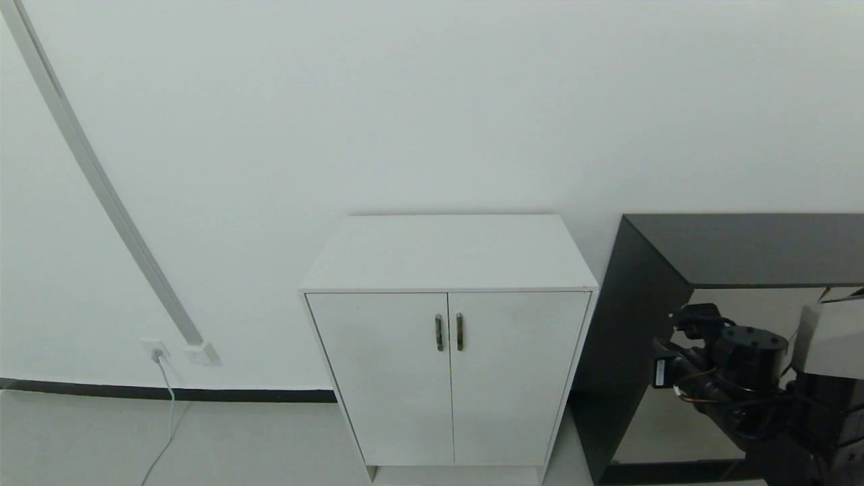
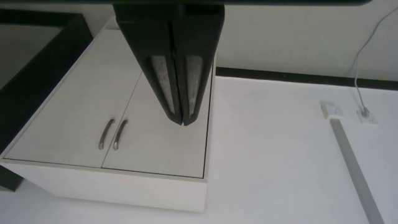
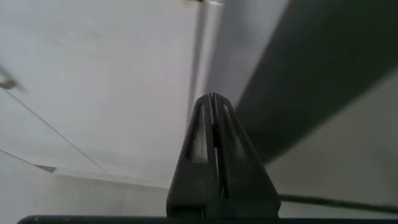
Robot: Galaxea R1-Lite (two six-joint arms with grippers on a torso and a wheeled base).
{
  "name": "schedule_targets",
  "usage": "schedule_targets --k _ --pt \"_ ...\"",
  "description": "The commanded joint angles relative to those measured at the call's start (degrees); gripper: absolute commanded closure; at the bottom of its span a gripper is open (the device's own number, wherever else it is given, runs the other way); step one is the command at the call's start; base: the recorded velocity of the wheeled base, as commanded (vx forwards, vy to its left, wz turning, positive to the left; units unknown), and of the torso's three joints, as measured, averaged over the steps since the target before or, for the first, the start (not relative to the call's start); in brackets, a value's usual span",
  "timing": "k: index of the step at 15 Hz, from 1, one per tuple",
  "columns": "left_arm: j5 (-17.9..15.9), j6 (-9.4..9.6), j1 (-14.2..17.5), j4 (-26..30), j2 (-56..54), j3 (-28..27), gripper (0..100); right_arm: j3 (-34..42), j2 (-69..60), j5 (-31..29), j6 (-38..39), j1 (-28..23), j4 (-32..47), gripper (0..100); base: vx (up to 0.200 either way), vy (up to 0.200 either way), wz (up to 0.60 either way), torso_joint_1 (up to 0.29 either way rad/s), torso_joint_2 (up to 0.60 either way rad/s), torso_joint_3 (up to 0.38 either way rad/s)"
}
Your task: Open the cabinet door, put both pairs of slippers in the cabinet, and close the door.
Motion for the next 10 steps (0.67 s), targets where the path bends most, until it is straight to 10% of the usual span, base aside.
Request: schedule_targets --k 1,10 --pt "0.04 -0.01 0.01 -0.04 0.00 0.00 100 6.01 -6.53 1.48 0.02 -4.15 -0.17 100 0.000 0.000 0.00 0.000 0.00 0.000" --pt "0.13 -0.01 0.01 -0.04 0.00 0.00 100 20.77 -25.42 4.90 -0.07 -11.00 0.01 100 0.000 0.000 0.00 0.000 0.00 0.000"
